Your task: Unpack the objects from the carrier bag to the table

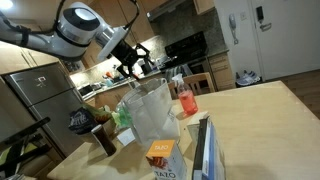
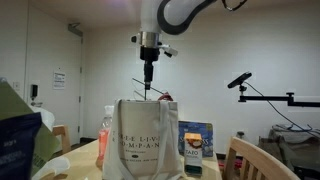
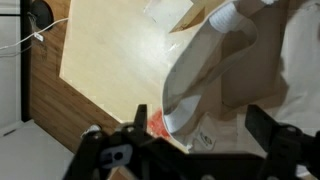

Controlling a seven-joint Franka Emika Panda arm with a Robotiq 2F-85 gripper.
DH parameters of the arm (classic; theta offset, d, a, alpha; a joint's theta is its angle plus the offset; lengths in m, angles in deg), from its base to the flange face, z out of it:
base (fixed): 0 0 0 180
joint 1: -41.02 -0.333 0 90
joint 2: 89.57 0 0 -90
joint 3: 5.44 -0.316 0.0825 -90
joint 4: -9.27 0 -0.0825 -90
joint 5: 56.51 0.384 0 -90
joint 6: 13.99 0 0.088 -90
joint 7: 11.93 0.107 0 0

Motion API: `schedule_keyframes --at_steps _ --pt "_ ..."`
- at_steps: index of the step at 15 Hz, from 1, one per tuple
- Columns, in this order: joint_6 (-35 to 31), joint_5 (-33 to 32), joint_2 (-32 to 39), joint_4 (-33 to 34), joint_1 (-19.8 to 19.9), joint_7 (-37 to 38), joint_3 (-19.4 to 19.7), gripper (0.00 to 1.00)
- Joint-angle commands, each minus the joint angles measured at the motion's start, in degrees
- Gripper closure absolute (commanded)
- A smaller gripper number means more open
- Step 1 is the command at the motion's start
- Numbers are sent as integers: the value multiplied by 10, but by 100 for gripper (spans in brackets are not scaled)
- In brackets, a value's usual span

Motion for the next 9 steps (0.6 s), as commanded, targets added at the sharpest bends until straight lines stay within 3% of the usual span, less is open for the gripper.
schedule_keyframes --at_steps 1,9 --pt "-9 20 23 5 16 -17 9 0" --pt "-17 86 88 29 55 -51 7 0"
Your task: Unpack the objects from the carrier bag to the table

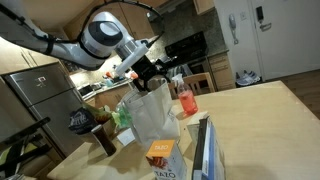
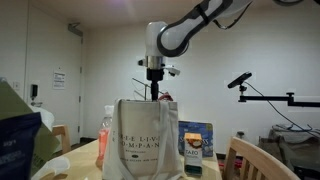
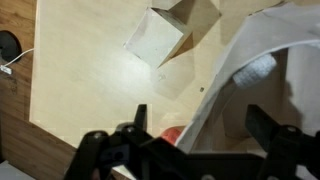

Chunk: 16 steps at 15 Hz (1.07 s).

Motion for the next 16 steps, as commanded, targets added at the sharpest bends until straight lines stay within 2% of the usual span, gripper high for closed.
schedule_keyframes --at_steps 1,7,8,9,16 --pt "-6 29 26 23 14 -37 -3 0" --pt "-2 42 56 45 25 -71 -5 0" --pt "-2 43 60 48 26 -74 -5 6" --pt "-6 43 62 48 27 -79 -5 26" --pt "-46 8 26 31 10 -48 11 80"
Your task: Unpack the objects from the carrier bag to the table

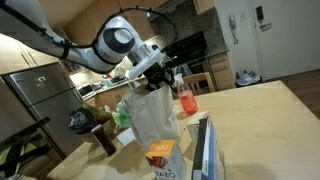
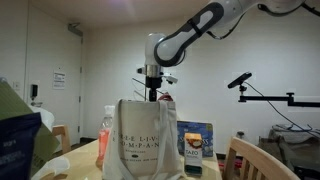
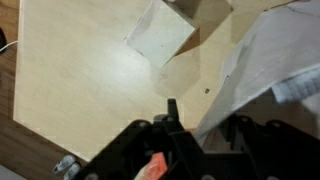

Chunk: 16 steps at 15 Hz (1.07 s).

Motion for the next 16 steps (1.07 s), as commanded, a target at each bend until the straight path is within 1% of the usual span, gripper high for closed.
schedule_keyframes --at_steps 1,2,3,6,10,11,12,14,16 --pt "-39 -24 -48 -23 -11 13 15 88" --pt "-52 -31 -60 -29 -12 15 18 95" --pt "-65 -35 -73 -34 -13 18 20 99" --pt "-84 -35 -94 -37 -9 20 25 100" --pt "-87 -33 -112 -47 -6 18 30 100" --pt "-76 -32 -114 -47 -7 21 32 97" --pt "-74 -27 -116 -49 -4 19 32 72" --pt "-68 -17 -111 -47 1 21 34 69" --pt "-64 -14 -102 -46 4 30 38 55"
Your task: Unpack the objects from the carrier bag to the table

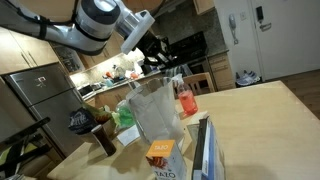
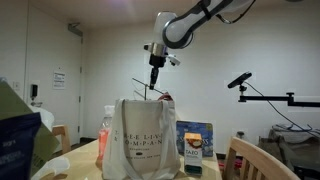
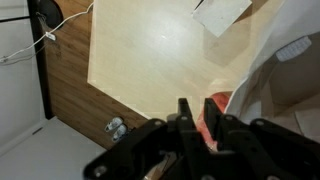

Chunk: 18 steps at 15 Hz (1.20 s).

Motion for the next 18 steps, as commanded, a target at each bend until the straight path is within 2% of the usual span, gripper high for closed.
schedule_keyframes --at_steps 1,7,11,15,18 --pt "7 15 -3 -17 9 23 6 46" --pt "5 63 32 -25 33 29 7 2" --pt "5 75 34 -20 36 33 8 0" --pt "-4 57 -3 -22 24 45 14 0" --pt "-14 65 -18 -13 21 42 5 0"
